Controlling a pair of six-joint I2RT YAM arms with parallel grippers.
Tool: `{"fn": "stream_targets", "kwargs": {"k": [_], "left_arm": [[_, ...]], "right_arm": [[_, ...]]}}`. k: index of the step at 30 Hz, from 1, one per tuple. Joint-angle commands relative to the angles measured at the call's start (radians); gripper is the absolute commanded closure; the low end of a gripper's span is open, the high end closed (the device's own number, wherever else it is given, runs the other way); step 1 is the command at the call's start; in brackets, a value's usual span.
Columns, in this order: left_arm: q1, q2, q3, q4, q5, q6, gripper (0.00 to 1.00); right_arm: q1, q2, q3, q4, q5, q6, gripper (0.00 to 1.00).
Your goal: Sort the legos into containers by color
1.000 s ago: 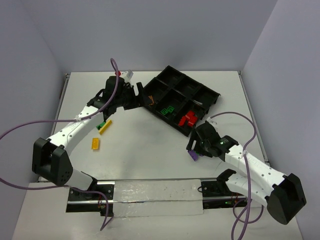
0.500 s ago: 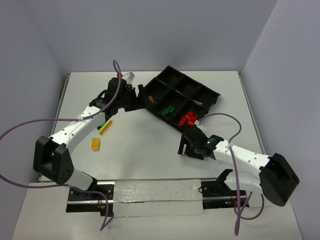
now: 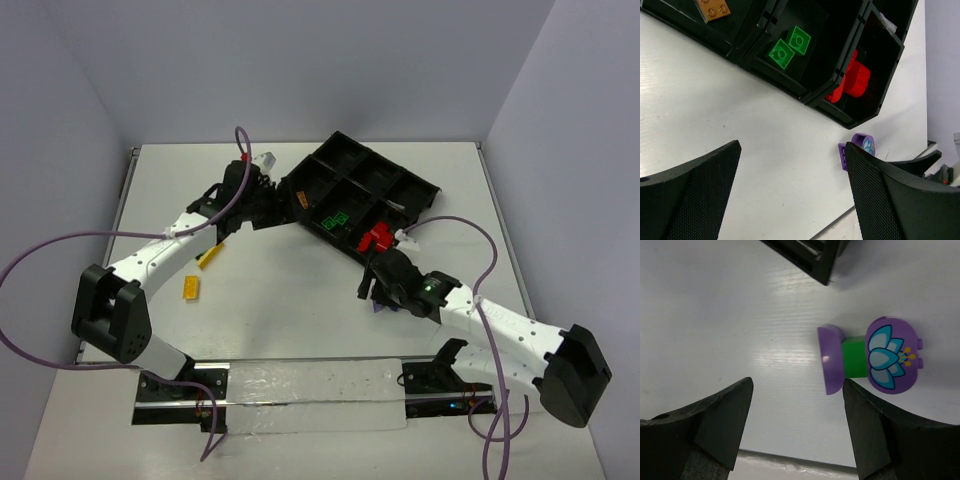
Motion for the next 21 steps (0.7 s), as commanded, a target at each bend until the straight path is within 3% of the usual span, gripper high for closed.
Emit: {"fn": "stream_targets", "kwargs": {"k": [1, 9, 14, 21], "left_arm": [[-0.018, 0.002, 0.016, 0.024, 0.022, 0.019, 0.08], [-0.033, 0.0, 0.01, 0.025, 0.022, 0.013, 0.08], [-0.044, -0.005, 0.014, 0.02, 0.016, 0.012, 0.08], [-0.051, -0.023, 0.004, 0.01, 0.002, 0.016, 0.08]], "right_arm": [[-0.014, 0.019, 0.047, -0.115, 0.173, 0.018, 0.22], [-0.102, 0.055, 0.074, -0.091, 0.128, -0.088, 0.18], [-0.126, 0.129, 0.111, -0.076, 0.139, -0.133, 0.03], [-0.18, 0.166, 0.073, 0.026, 0.002, -0.219, 0.01]]}}
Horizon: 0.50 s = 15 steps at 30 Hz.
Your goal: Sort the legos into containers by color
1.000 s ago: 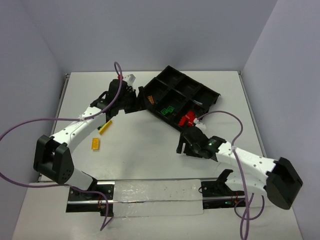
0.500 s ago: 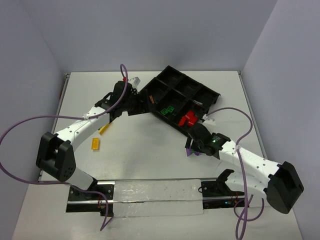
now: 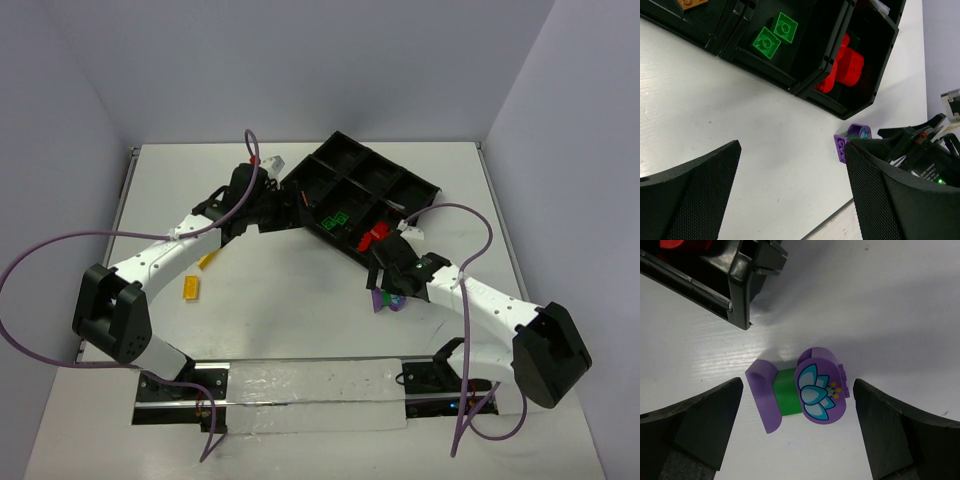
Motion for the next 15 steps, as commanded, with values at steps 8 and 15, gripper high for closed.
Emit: {"fn": "stream_targets", "kwargs": {"k": [8, 15], "left_arm": [[-0.01, -0.02, -0.001, 0.017, 0.005, 0.004, 0.08], [-0.015, -0.013, 0.016, 0.013, -0.001, 0.006, 0.08]], "right_arm": [[-0.026, 0.022, -0.071, 0.196, -0.245, -0.073, 0.0], [0.033, 0.057, -0.056, 0.258, -0.336, -0.04, 0.0]]}}
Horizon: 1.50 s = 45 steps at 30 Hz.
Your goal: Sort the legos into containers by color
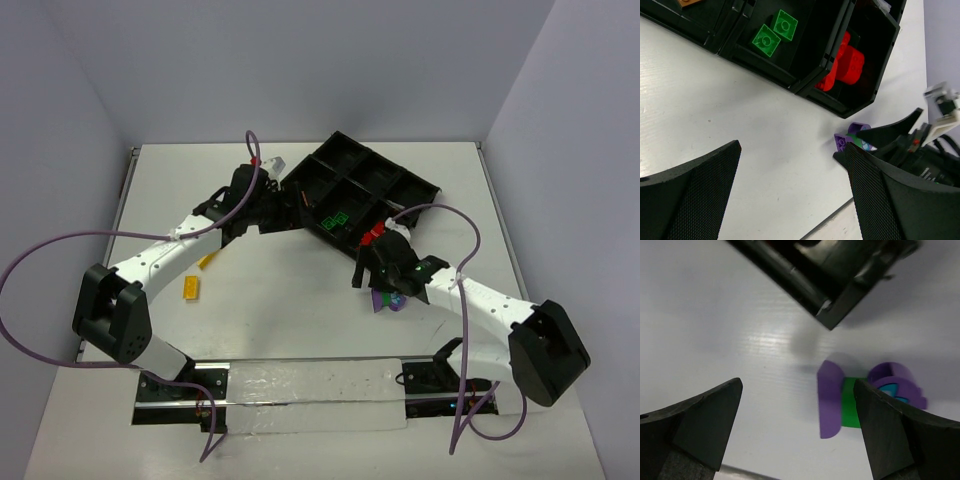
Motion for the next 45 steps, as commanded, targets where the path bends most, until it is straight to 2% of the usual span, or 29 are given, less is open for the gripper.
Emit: {"fn": "stream_targets", "kwargs": {"k": [1, 7, 10, 13, 17, 23, 31, 37, 41, 45], "left_arm": [[-0.012, -0.013, 0.021, 0.012, -0.002, 0.005, 0.08], [-0.015, -0.022, 0.012, 0.008, -0.009, 0.004, 0.08], [-0.015, -0.024, 0.011, 0.007, -0.006, 0.007, 0.08], [-0.016, -0.023, 0.012, 0.01, -0.003, 0.007, 0.08], [-0.019, -0.025, 0.007, 0.019, -0.001, 0.004, 0.08], [-0.022, -0.035, 0.0, 0.013, 0.001, 0.007, 0.08], [-0.025, -0.054, -0.007, 0.007, -0.005, 0.009, 0.08], [-0.028, -0.054, -0.007, 0.012, 0.001, 0.003, 0.08], [-0.03, -0.051, 0.0, 0.008, -0.002, 0.003, 0.08], [-0.031, -0.059, 0.0, 0.0, -0.015, 0.007, 0.08]], "right_arm": [[0.067, 0.052, -0.002, 0.039, -0.104, 0.034, 0.0], [0.107, -0.018, 0.042, -0.041, 0.037, 0.071, 0.0], [0.051, -0.116, 0.037, -0.128, 0.155, 0.066, 0.0], [-0.021, -0.204, -0.008, -0.16, 0.198, 0.08, 0.0], [-0.092, -0.265, -0.067, -0.17, 0.165, 0.136, 0.0], [-0.125, -0.22, -0.092, -0.183, 0.159, 0.193, 0.0], [-0.124, -0.196, -0.174, 0.008, -0.039, 0.172, 0.0], [-0.042, -0.194, -0.18, 0.091, -0.121, 0.215, 0.0], [0.106, -0.126, -0.12, 0.113, -0.117, 0.26, 0.0], [0.195, -0.036, -0.06, 0.139, -0.115, 0.264, 0.0]]}}
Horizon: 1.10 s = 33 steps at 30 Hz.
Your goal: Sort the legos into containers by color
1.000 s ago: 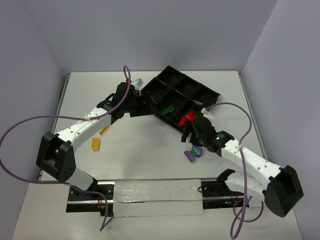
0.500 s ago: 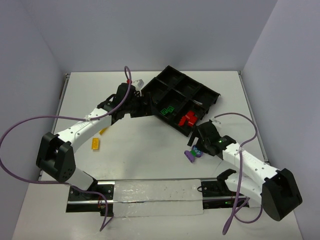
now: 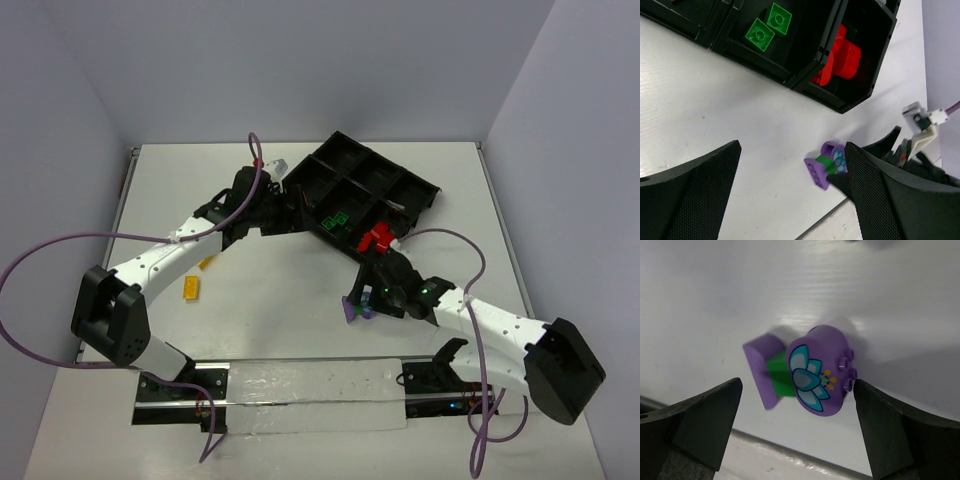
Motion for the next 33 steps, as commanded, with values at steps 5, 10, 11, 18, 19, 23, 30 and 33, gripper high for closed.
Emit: {"fn": "stream_targets", "kwargs": {"k": [5, 10, 11, 18, 19, 23, 30, 33], "left_arm": [[-0.009, -0.06, 0.012, -0.028, -0.051, 0.016, 0.08], [-0.008, -0.053, -0.026, -0.014, -0.018, 0.005, 0.08], [-0.008, -0.049, -0.035, -0.008, -0.013, 0.006, 0.08], [-0.018, -0.03, -0.102, -0.021, 0.035, 0.09, 0.09], [-0.024, -0.03, -0.112, -0.022, 0.045, 0.114, 0.09], [-0.145, -0.009, -0.138, -0.107, 0.053, 0.26, 0.09], [-0.294, 0.069, -0.155, -0.115, -0.065, 0.261, 0.22], [-0.305, 0.088, -0.163, -0.108, -0.103, 0.258, 0.3]], "right_arm": [[0.135, 0.201, 0.193, 0.078, 0.006, -0.013, 0.0], [0.139, 0.178, 0.232, 0.025, 0.088, -0.054, 0.0], [0.137, 0.163, 0.237, 0.004, 0.109, -0.067, 0.0], [0.052, 0.003, 0.192, -0.136, 0.208, -0.104, 0.0], [0.029, -0.023, 0.189, -0.15, 0.209, -0.108, 0.0], [-0.119, -0.158, 0.13, -0.18, 0.203, -0.141, 0.0], [-0.212, -0.206, 0.164, -0.204, 0.2, -0.188, 0.0], [-0.212, -0.19, 0.166, -0.195, 0.189, -0.187, 0.0]]}}
